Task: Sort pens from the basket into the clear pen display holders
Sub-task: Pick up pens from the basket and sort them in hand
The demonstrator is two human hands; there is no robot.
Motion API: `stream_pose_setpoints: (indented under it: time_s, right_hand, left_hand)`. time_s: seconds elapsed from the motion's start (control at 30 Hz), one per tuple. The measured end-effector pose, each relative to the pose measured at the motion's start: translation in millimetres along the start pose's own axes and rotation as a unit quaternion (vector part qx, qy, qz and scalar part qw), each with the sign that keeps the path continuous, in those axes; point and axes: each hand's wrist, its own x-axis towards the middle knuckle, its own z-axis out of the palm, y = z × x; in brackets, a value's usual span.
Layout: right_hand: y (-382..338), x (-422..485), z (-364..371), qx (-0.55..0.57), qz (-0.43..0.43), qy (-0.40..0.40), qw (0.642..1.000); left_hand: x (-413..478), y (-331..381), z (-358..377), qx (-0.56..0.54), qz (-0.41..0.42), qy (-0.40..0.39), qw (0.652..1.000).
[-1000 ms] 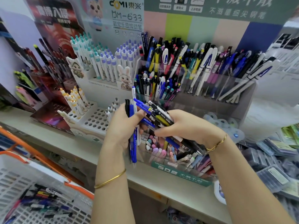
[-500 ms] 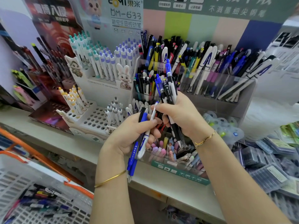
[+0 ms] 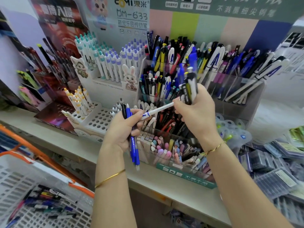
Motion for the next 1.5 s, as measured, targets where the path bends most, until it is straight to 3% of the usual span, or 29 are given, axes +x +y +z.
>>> stream_pose_setpoints:
  time_s: [0.07,0.13,0.2,0.3,0.47,0.63,0.8,1.0,1.13,1.27,1.5]
  right_hand:
    - [-1.4,3.5,-8.4,-0.255,-0.031,-0.052,0.965]
    - [-10.9,6.2,-15.1,-0.405,-0.073,-0.086,0.907]
    - [-18.8,8.4,-15.2,-0.417,-0.090,-0.175,0.887]
    - [-24.2,7.5,-9.5,-0.351,-0.047,-0.343,0.870]
    - [-13.4,6.9,-7.3,-0.264,0.007,-0.398,0.878]
    - [-2.3,3.1,-8.6,-0.060,0.134,-0.347,0.926]
    - [1.9,-7.8,-1.8,0.144,0.222,-0.304,0.915]
    - [6.1,-10.9,8.5,0.125,0.197,-0.264,0.936]
    - [10.1,-13.2,16.4,0.108,0.168,-0.252,0.947]
    - [7.4,-15.0,19.1,0.081,0.148,-0.291,0.942]
    - [8.1,-11.9,10.8,0.143,0.179,-0.269,0.936]
  left_hand:
    - [0.6,1.3,-3.5,0.116,0.030,0.004,0.993]
    - [-1.7,4.3,-4.9,0.203,0.048,-0.011,0.978]
    - [-5.0,6.7,-2.1,0.222,0.049,-0.030,0.973]
    - [-8.1,6.1,2.8,0.208,0.043,-0.041,0.976]
    - [-8.7,1.3,5.9,0.174,0.037,-0.036,0.983]
    - [-3.7,-3.9,9.4,0.004,0.019,-0.045,0.999]
    - [5.0,-8.5,10.9,-0.098,-0.014,-0.033,0.995]
    - [5.5,-9.2,14.2,-0.216,0.004,-0.056,0.975]
    - [3.2,-9.6,16.9,-0.194,0.034,-0.070,0.978]
    - [-2.5,-7.4,20.2,-0.141,0.047,-0.078,0.986]
    - [2.3,-10.8,15.6,-0.162,0.059,-0.089,0.981]
